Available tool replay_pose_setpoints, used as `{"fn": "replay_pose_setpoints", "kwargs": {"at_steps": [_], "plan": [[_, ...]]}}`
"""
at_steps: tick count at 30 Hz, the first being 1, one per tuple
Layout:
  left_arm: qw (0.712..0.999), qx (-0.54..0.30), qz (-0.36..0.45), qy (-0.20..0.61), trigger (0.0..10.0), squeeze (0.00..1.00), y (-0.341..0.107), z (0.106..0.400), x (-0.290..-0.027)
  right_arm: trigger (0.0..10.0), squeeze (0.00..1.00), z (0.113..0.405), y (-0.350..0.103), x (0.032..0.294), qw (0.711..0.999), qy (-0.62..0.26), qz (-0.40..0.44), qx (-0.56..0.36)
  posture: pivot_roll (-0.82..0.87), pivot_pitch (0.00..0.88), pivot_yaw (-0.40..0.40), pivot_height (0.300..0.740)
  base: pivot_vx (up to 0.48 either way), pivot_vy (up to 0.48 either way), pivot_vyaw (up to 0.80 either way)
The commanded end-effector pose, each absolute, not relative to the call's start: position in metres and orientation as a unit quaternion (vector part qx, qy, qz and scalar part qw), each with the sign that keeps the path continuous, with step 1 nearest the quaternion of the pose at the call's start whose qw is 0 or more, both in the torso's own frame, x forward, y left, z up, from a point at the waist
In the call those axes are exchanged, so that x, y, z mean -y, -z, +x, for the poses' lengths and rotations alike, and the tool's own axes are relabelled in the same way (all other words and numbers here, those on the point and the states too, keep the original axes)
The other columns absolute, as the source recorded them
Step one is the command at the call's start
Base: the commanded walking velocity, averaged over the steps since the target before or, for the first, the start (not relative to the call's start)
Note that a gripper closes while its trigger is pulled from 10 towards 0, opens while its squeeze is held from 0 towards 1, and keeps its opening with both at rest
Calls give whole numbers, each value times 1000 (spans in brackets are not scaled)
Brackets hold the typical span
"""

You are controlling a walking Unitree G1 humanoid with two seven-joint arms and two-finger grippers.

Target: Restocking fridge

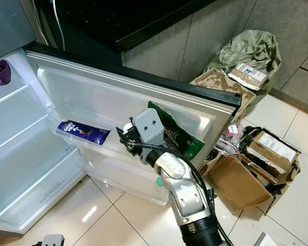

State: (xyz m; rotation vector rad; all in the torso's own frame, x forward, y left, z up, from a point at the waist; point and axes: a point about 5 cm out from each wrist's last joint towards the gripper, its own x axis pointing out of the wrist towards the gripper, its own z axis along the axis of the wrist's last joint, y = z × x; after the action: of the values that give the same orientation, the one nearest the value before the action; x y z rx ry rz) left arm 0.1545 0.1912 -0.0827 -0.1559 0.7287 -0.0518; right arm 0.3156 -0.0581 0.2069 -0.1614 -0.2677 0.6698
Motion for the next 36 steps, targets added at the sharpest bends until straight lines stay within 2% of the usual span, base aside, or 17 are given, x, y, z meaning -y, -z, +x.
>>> {"fn": "replay_pose_setpoints", "kwargs": {"at_steps": [1,4,5,6,7,10,14,15,16,17,18,19,20,26,33,34,36], "plan": [[914,-398,-81,29,10000,0,93,134,-186,10000,0,310,-212,56,928,-332,-83,145,-94,279,22,740,0,0,0],[914,-397,-82,27,10000,0,93,135,-187,10000,0,310,-211,56,928,-333,-86,140,-98,277,18,740,0,0,0],[913,-398,-82,27,10000,0,93,135,-187,10000,639,310,-211,56,928,-334,-85,139,-98,277,18,740,0,0,0],[913,-398,-81,27,10000,0,93,134,-187,10000,639,310,-211,56,928,-335,-85,139,-98,277,18,740,0,0,0],[913,-399,-81,26,10000,0,93,134,-187,10000,961,311,-211,57,928,-334,-85,140,-98,279,14,740,0,0,0],[913,-399,-84,24,10000,0,94,133,-186,10000,996,311,-212,57,928,-334,-87,141,-98,276,12,740,0,0,0],[912,-401,-85,24,10000,0,95,131,-185,10000,918,311,-214,59,929,-330,-84,146,-98,274,11,740,0,0,0],[911,-402,-86,24,10000,0,95,131,-184,10000,827,311,-215,60,930,-328,-80,148,-101,273,12,740,0,0,0],[911,-402,-85,24,10000,0,95,130,-184,10000,667,311,-217,60,930,-326,-75,152,-101,273,12,740,0,0,0],[911,-403,-85,24,10000,0,95,130,-185,10000,667,311,-218,61,930,-326,-71,155,-101,273,12,740,0,0,0],[911,-403,-85,24,10000,0,95,130,-185,10000,463,310,-221,61,929,-328,-60,161,-103,273,12,740,0,0,0],[911,-403,-85,24,10000,0,95,130,-185,10000,463,310,-221,61,929,-328,-60,161,-103,273,12,740,0,0,0],[911,-403,-85,24,10000,0,95,131,-185,10000,0,308,-228,62,925,-337,-32,175,-103,268,10,740,0,0,0],[912,-401,-84,22,10000,0,94,134,-187,10000,0,299,-249,60,901,-376,31,214,-105,262,10,740,0,0,0],[910,-406,-82,18,10000,0,94,133,-190,10000,0,284,-254,53,857,-459,97,213,-102,245,16,740,0,0,0],[907,-414,-79,13,10000,0,95,129,-193,10000,0,272,-249,50,825,-516,123,196,-101,236,16,740,0,0,0],[903,-422,-77,7,10000,0,97,126,-196,10000,0,261,-242,49,796,-564,130,177,-100,231,17,740,0,0,0]]}}
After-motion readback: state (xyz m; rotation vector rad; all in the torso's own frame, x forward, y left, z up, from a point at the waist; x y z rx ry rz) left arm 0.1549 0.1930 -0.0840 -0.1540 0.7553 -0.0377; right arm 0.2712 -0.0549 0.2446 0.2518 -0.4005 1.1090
